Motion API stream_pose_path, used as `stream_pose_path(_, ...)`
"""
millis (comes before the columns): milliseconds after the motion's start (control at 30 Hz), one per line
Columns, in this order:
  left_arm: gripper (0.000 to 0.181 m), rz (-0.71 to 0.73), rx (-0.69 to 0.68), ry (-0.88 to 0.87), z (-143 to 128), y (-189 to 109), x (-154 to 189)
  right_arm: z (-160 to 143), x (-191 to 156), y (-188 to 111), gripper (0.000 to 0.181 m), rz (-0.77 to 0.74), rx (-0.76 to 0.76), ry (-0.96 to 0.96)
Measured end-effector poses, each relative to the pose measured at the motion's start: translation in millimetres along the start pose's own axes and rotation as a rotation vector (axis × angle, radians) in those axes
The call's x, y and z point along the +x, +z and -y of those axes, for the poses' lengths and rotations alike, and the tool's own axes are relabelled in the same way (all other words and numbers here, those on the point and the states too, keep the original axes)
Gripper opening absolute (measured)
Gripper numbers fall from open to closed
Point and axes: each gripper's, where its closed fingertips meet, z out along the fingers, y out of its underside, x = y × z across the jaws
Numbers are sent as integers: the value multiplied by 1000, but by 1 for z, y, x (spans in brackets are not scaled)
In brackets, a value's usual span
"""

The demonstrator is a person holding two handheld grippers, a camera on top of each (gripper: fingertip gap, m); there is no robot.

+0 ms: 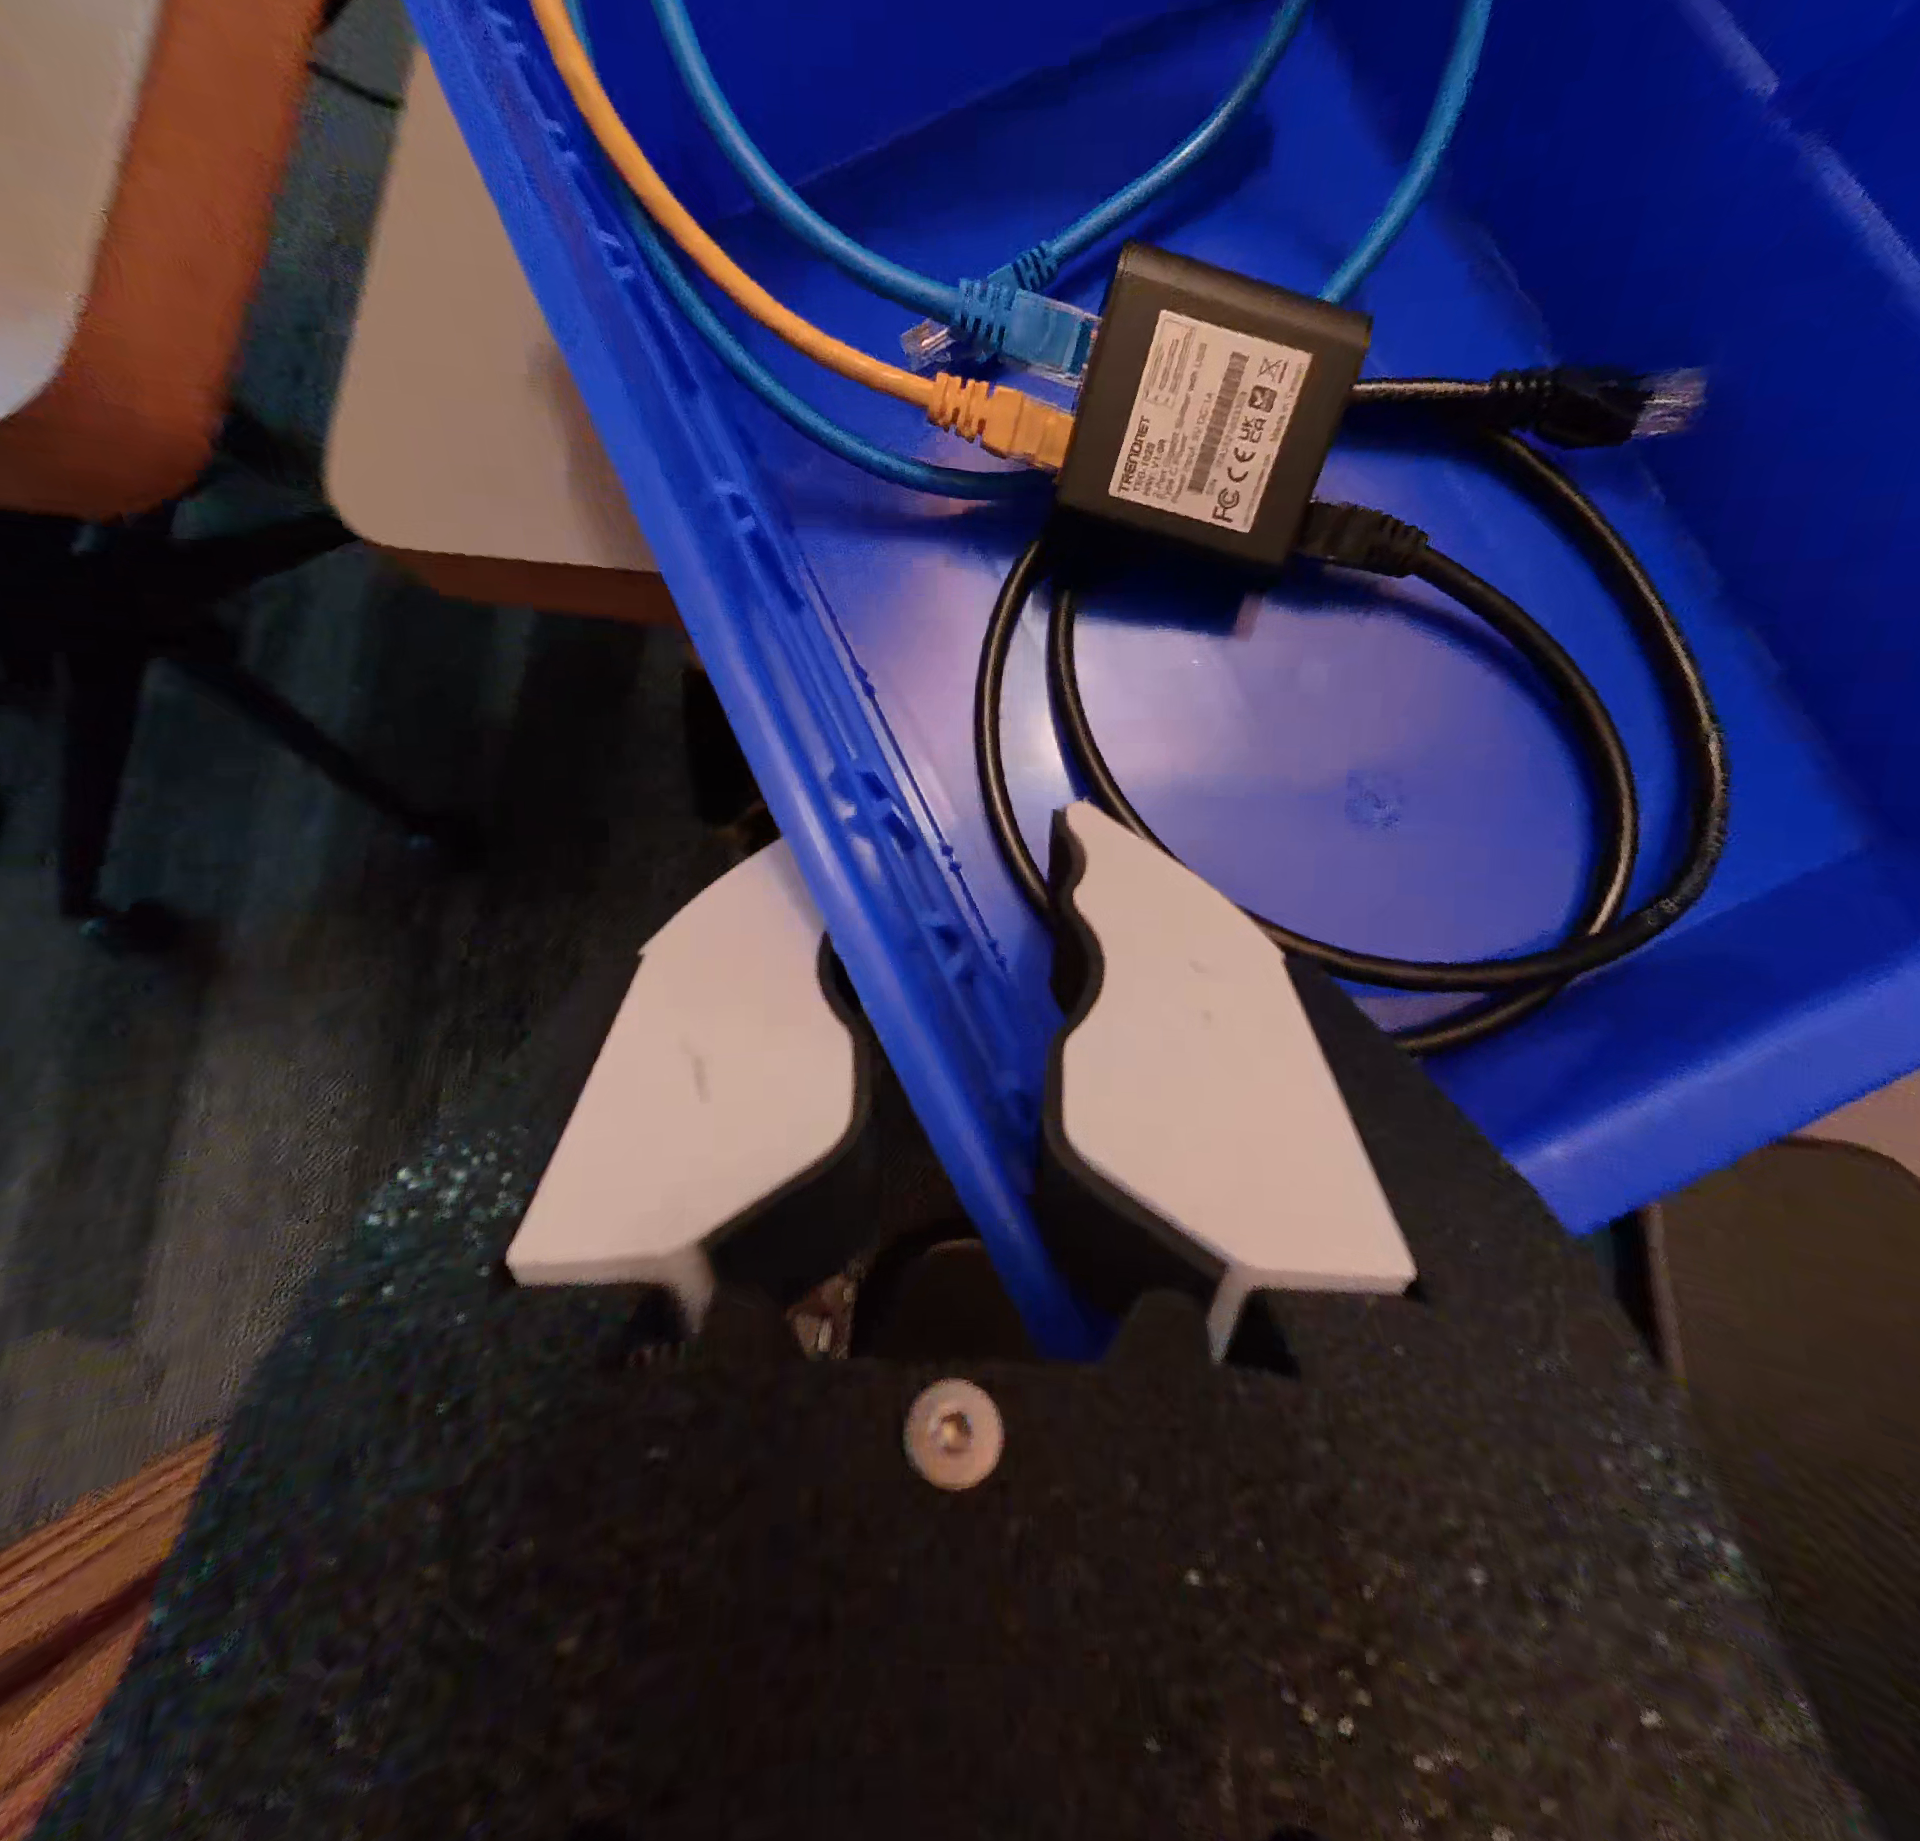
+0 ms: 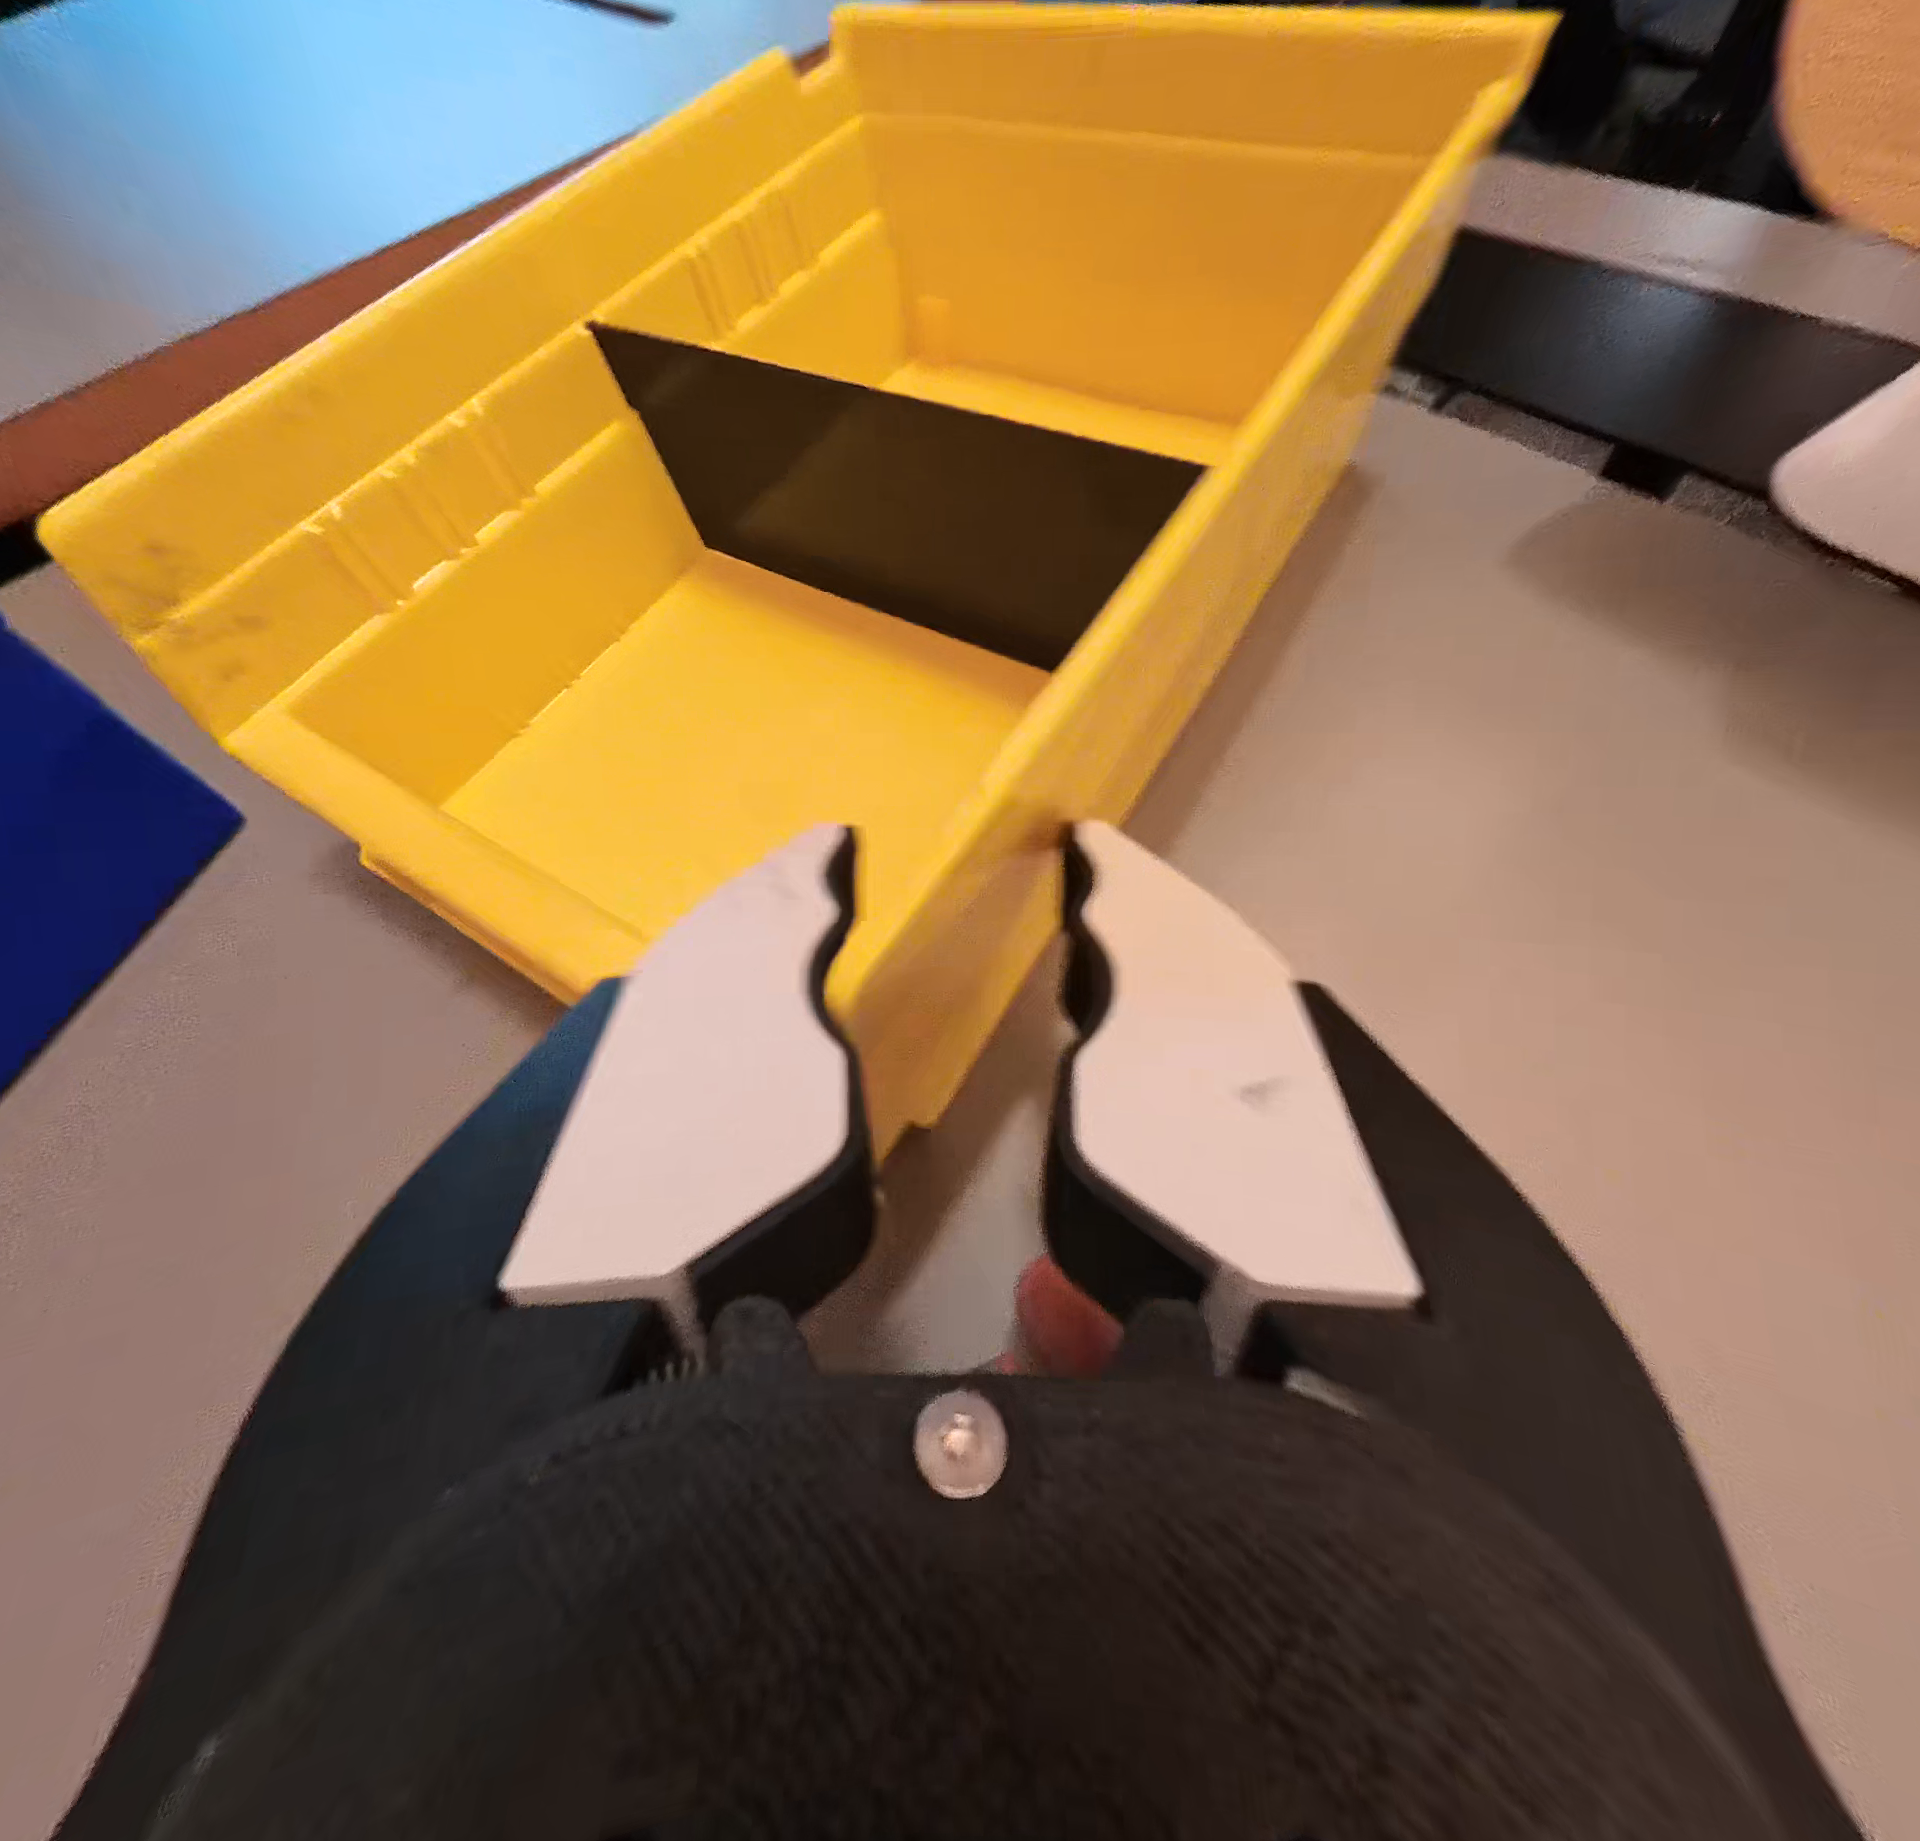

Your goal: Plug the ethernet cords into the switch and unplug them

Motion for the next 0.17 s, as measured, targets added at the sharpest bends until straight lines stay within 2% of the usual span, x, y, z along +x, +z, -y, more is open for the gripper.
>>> stream_pose_path(33,31,19,-5,-16,2,2,-7,1,9,-3,28,-19,11,-25)
stream_pose_path(167,32,41,-2,-53,16,16,-23,-1,30,-13,12,-44,-28,-57)
